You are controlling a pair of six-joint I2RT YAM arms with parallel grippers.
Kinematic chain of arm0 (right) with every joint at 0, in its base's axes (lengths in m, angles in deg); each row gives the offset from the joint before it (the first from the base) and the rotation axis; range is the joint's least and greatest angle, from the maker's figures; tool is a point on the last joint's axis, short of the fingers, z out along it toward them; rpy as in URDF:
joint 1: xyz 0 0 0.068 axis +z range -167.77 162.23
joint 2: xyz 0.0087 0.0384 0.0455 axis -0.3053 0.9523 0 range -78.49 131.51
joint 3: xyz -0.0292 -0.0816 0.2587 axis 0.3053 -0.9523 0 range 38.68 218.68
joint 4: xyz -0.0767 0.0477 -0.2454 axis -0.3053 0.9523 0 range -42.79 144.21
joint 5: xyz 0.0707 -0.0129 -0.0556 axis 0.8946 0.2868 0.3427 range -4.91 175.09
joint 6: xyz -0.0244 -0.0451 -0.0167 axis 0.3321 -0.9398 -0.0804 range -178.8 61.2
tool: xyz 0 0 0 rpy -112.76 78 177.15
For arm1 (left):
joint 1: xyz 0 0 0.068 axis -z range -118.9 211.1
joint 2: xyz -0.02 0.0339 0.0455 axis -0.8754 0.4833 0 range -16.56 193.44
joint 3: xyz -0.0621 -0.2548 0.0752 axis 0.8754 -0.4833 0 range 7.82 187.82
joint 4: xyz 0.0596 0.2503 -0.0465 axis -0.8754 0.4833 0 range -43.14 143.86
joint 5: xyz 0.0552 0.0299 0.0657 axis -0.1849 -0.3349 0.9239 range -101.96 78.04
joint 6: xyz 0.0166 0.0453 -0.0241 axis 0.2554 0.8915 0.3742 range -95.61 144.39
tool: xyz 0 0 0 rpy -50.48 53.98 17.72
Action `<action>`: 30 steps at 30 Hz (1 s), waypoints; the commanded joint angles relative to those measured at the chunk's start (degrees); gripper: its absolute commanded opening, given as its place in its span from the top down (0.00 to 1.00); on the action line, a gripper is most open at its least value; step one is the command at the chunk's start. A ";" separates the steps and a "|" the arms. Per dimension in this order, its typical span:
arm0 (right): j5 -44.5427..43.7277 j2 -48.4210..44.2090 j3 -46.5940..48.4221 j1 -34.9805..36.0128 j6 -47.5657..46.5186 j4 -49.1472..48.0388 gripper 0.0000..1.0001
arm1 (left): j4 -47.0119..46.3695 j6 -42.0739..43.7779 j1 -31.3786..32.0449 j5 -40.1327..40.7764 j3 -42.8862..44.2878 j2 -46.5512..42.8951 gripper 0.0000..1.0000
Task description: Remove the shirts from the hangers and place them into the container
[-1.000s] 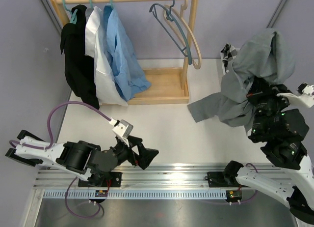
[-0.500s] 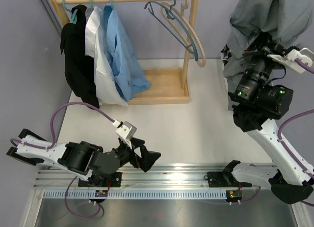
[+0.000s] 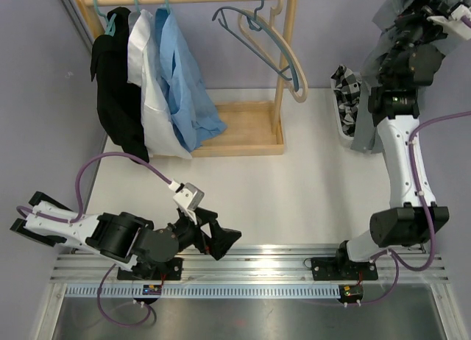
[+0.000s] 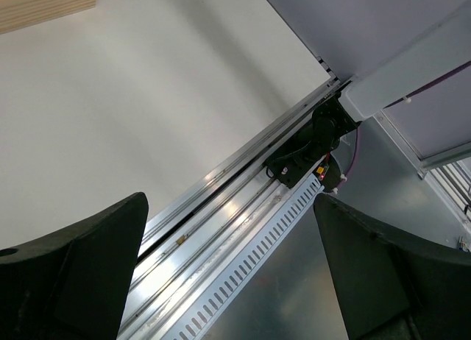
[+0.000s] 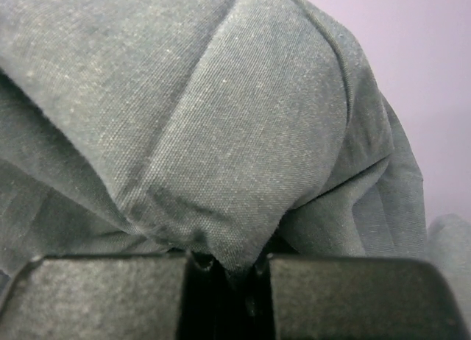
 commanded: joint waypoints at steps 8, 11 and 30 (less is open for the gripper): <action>19.69 20.65 34.76 -8.96 16.20 1.36 1.00 | -0.40 -1.69 0.22 5.48 -1.99 -3.93 0.01; 18.64 23.83 35.49 -9.41 15.16 3.38 1.00 | 0.21 -2.91 0.05 6.62 -2.70 -4.98 0.01; 3.15 43.76 25.32 -11.16 24.28 55.39 1.00 | 4.52 -9.07 -0.13 8.12 -4.81 -6.66 0.01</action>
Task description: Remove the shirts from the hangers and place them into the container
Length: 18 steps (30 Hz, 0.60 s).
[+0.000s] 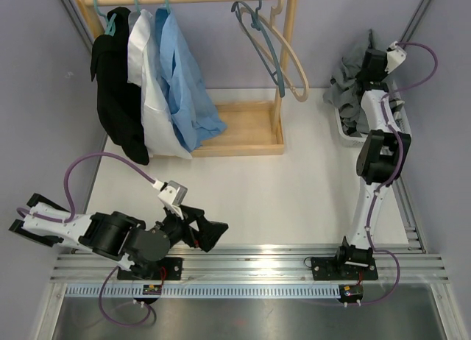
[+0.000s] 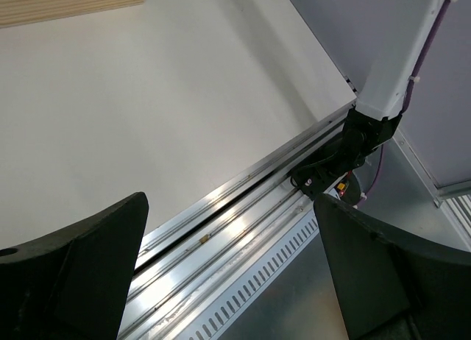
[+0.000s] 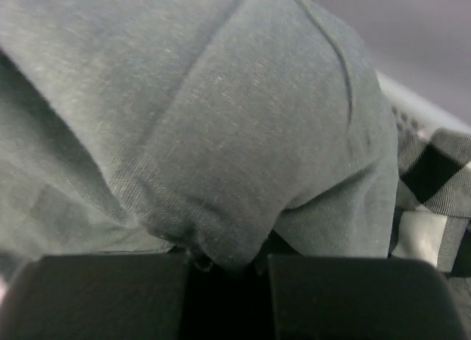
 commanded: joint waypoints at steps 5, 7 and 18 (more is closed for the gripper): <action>0.13 16.03 29.28 -4.80 9.63 43.47 1.00 | -1.78 -3.57 -0.15 2.43 -1.16 -0.56 0.01; -1.27 15.69 26.32 -5.76 9.11 44.44 1.00 | -2.30 -3.57 -0.24 2.17 -1.43 -0.47 0.01; 10.22 21.39 24.54 -11.66 4.89 51.04 1.00 | -5.73 -1.11 -0.15 1.47 -1.69 0.05 0.01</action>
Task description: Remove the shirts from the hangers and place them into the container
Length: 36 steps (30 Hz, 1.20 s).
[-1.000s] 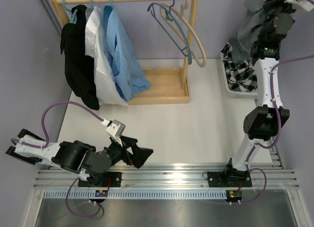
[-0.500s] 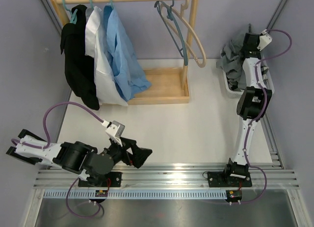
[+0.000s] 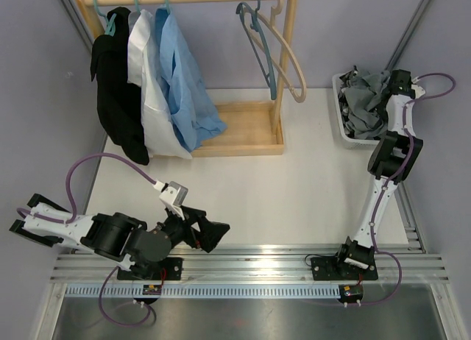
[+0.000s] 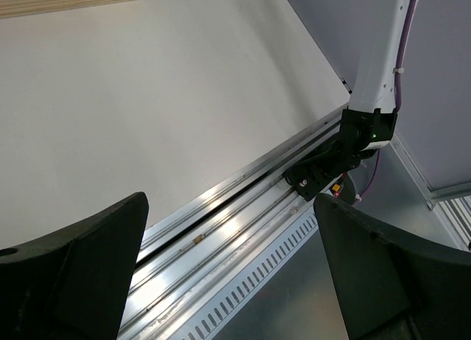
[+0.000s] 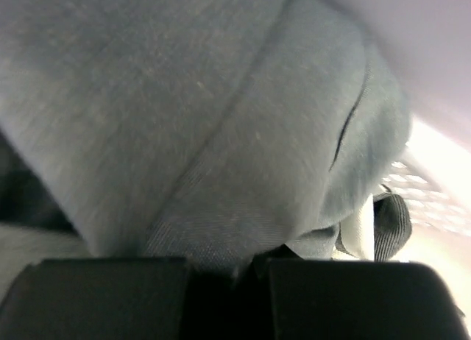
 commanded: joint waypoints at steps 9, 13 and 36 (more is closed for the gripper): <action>9.12 -7.71 -7.06 0.41 -4.17 0.59 0.53 | -4.57 -0.24 -0.11 0.57 -0.03 0.76 0.01; -1.20 -18.11 -9.53 2.95 -6.63 -3.90 0.29 | -5.89 0.90 -0.02 0.13 -0.20 0.67 0.01; 28.25 -86.30 -43.54 21.14 -14.37 -14.37 0.14 | -9.76 14.26 0.15 1.00 3.93 -1.35 0.01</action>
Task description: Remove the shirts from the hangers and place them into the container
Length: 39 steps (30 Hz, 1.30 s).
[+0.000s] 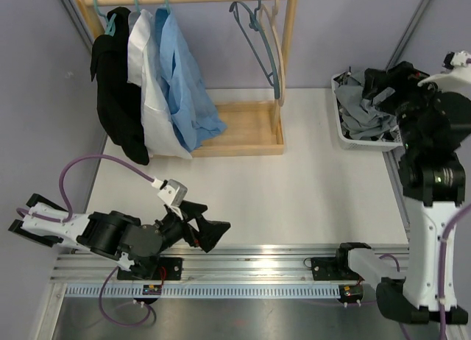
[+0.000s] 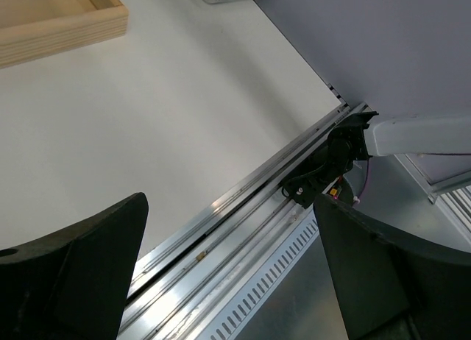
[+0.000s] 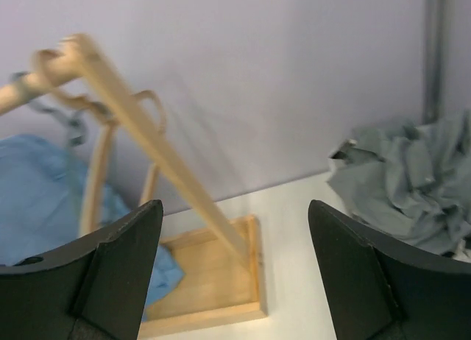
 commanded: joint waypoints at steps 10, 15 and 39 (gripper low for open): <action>46.19 -5.57 9.12 1.83 5.71 7.00 0.14 | -5.62 5.18 0.15 1.13 2.77 -0.85 0.01; 51.74 -2.16 7.62 2.53 8.52 3.04 0.15 | -7.55 6.94 0.15 0.26 3.29 0.38 0.01; 1.32 48.82 56.40 47.71 -8.52 18.61 0.01 | -6.67 9.14 0.24 0.08 6.73 2.58 0.01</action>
